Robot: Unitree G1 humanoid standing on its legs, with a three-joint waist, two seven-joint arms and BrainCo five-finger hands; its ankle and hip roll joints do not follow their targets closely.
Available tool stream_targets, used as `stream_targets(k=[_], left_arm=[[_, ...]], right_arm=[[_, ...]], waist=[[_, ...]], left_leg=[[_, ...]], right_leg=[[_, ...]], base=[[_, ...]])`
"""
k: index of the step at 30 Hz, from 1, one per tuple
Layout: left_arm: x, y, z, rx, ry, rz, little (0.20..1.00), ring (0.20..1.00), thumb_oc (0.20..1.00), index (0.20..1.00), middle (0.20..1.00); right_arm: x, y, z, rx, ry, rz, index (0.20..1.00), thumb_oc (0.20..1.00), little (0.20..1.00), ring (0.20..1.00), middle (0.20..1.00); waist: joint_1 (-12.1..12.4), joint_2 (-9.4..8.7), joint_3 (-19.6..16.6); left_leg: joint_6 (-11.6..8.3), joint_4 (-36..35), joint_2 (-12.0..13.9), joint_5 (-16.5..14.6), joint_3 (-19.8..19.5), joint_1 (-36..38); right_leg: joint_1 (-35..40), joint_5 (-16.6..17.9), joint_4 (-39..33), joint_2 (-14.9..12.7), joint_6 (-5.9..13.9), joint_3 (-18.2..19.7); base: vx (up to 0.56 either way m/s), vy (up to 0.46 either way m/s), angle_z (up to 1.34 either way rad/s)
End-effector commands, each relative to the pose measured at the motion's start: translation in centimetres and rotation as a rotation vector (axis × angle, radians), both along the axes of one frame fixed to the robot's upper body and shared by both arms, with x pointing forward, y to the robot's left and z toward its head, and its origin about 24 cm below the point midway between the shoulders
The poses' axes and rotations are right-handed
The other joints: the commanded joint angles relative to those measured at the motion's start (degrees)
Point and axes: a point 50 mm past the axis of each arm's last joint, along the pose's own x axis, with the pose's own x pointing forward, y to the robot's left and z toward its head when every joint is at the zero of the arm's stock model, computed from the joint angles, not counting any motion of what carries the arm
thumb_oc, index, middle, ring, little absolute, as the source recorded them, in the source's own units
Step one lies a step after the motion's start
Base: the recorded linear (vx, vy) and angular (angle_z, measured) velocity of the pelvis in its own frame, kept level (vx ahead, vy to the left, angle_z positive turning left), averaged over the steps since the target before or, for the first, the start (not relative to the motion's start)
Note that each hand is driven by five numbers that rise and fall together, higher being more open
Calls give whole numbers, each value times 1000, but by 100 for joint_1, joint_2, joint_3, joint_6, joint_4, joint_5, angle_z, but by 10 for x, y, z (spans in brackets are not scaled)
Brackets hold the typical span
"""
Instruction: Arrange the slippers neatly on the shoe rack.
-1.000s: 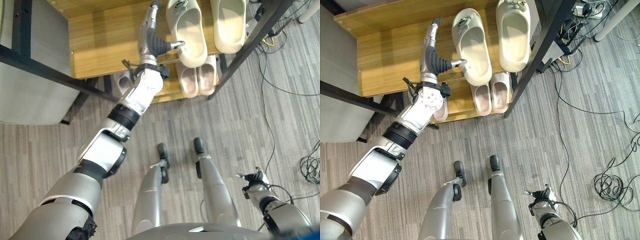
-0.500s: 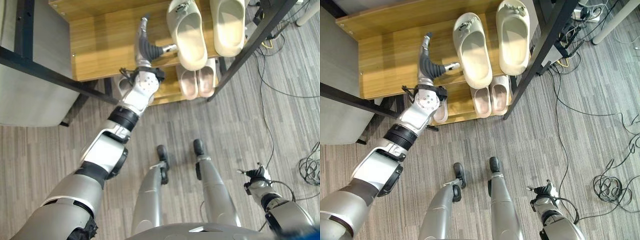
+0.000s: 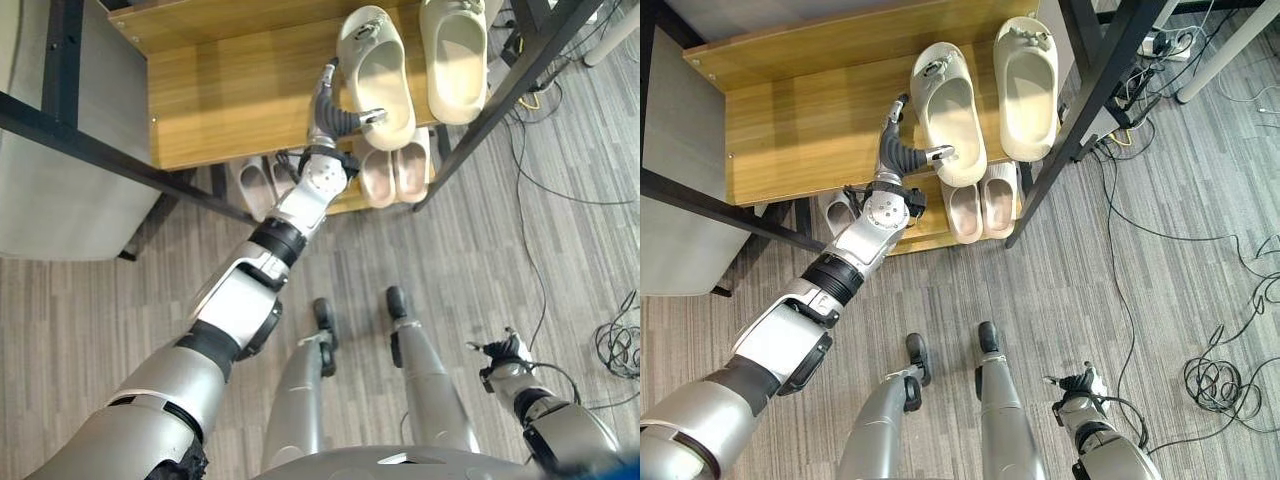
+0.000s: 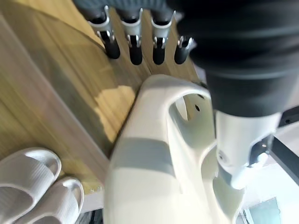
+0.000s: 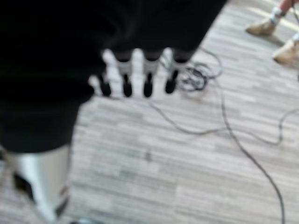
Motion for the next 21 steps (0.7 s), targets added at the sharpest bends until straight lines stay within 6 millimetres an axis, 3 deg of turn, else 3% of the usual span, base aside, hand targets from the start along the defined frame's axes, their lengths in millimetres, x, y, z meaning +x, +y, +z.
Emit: stream_targets(k=[1, 12, 17, 19, 21], left_arm=[[-4, -43, 13, -39, 10, -90, 1000, 1000, 1000, 1000, 1000], [-6, -62, 17, 3, 17, -58, 1000, 1000, 1000, 1000, 1000], [5, -37, 36, 59, -45, 72, 1000, 1000, 1000, 1000, 1000], [12, -6, 55, 61, -106, 180, 1000, 1000, 1000, 1000, 1000], [14, 6, 58, 66, -128, 213, 1000, 1000, 1000, 1000, 1000]], right_arm=[[-17, -25, 1, -109, 58, -19, 1000, 1000, 1000, 1000, 1000], [-10, -23, 4, -123, 42, -6, 1000, 1000, 1000, 1000, 1000], [-14, -21, 1, -106, 52, -4, 1000, 1000, 1000, 1000, 1000], [-19, -17, -3, -86, 58, 4, 1000, 1000, 1000, 1000, 1000], [-20, -16, -4, -85, 61, 15, 1000, 1000, 1000, 1000, 1000]], waist=[[-201, 282, 19], [-291, 228, 18], [-281, 230, -5], [-256, 226, -33], [-241, 225, -37]], left_leg=[[-159, -487, 137, 152, -341, -259], [-158, -469, 177, 126, -323, -254], [-168, -448, 186, 124, -340, -235], [-180, -393, 214, 111, -376, -188], [-183, -375, 219, 100, -395, -151]], right_leg=[[-433, 246, -145, -194, 192, -334], [-446, 267, -150, -176, 192, -334], [-396, 258, -165, -167, 198, -345], [-306, 226, -135, -155, 201, -366], [-253, 202, -122, -150, 197, -372]], base=[[0, 0, 0], [-1, -4, -2], [0, 0, 0], [9, -40, -3], [20, -36, -5]])
